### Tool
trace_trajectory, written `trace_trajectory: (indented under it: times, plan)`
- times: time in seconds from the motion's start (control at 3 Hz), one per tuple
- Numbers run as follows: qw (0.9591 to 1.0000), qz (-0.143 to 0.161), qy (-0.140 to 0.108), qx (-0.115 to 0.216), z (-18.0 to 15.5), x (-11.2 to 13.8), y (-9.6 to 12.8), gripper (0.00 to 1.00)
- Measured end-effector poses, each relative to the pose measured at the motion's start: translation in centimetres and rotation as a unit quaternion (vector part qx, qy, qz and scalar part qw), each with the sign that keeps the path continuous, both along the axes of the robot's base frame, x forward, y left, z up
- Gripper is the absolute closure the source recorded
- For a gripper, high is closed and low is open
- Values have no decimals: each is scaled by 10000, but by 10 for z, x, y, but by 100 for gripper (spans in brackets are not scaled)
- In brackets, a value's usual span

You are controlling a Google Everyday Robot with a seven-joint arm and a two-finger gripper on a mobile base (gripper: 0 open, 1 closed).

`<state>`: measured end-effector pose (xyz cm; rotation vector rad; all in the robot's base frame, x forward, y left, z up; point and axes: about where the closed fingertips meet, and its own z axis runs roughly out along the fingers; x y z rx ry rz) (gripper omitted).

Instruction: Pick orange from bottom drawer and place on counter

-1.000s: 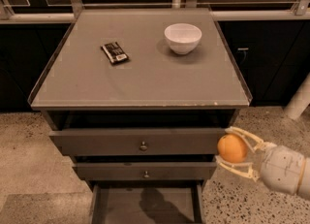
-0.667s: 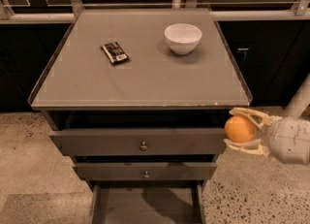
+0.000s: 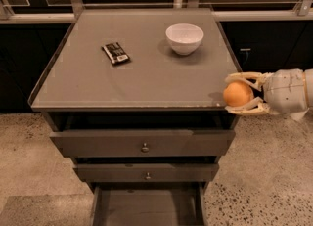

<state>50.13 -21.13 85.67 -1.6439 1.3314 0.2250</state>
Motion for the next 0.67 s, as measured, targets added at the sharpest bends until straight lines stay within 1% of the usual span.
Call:
trace_trajectory:
  times: [0.33,0.67]
  plan:
    - [9988,445,-148,133,10,38,14,100]
    - [9966,716,-258,329,11,71,25,100]
